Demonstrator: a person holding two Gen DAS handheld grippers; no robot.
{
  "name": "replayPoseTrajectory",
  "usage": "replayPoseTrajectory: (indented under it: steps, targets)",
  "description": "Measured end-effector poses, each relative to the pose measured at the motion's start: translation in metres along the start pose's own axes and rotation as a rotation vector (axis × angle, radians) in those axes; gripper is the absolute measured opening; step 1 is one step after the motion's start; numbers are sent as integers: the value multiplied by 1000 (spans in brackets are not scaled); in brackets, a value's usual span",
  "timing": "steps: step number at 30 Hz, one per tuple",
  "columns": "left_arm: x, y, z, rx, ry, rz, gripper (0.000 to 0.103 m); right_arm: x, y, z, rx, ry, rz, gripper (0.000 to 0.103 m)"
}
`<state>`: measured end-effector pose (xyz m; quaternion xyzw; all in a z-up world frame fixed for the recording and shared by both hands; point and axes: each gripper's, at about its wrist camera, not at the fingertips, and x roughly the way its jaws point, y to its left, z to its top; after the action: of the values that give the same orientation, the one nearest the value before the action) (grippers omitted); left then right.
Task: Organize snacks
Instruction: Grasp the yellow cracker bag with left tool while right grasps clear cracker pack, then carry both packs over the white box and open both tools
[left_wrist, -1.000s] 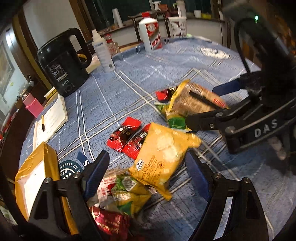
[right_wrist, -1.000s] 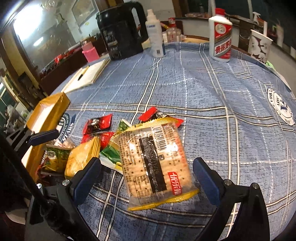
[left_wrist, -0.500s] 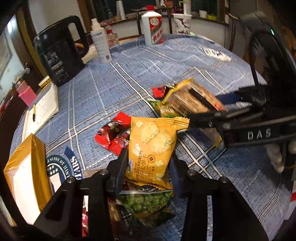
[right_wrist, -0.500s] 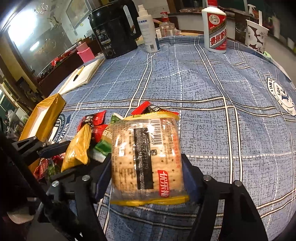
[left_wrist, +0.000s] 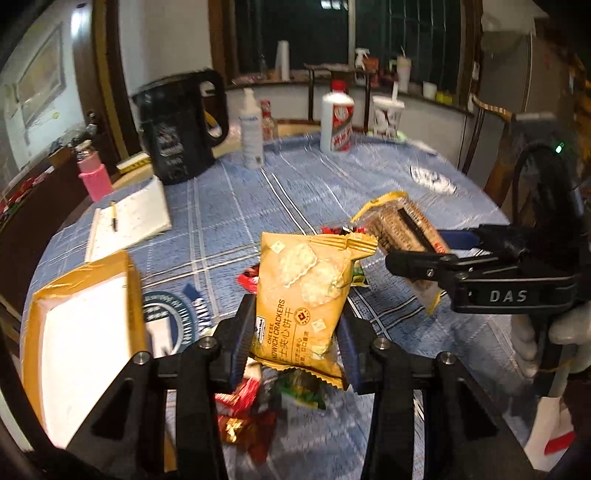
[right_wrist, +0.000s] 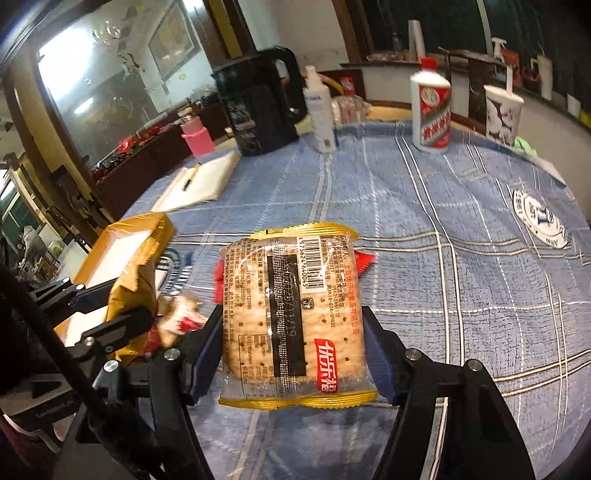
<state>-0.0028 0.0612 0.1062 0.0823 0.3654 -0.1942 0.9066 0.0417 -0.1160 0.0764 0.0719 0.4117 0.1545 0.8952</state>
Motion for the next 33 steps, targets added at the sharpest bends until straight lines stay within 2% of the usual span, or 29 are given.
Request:
replayPoseTrajectory:
  steps: [5,7,9,13,16,18,24,33]
  targets:
    - [-44,34,-15,-78,-50,33,44,-14,47,2,-51,-5,41,69]
    - [-55,51,-22,-106,-61,67,44,-14,66,2,-72,2,66,69]
    - [-64,76,-33,-138,-66,135,44,-11,90,3,-97,12,99,69]
    - [-66,121,-55,-215,-33,208,44,6,137,4,-135,50,170,69]
    - [-61,156,-77,-265,4,300,44,28,171,3,-167,89,209,69]
    - [-58,176,-91,-305,28,335,44,45,193,-1,-190,118,229,69]
    - [-58,220,-123,-398,68,369,44,90,245,-12,-245,201,278,69]
    - [-59,238,-140,-467,66,370,44,126,282,-29,-289,272,273,69]
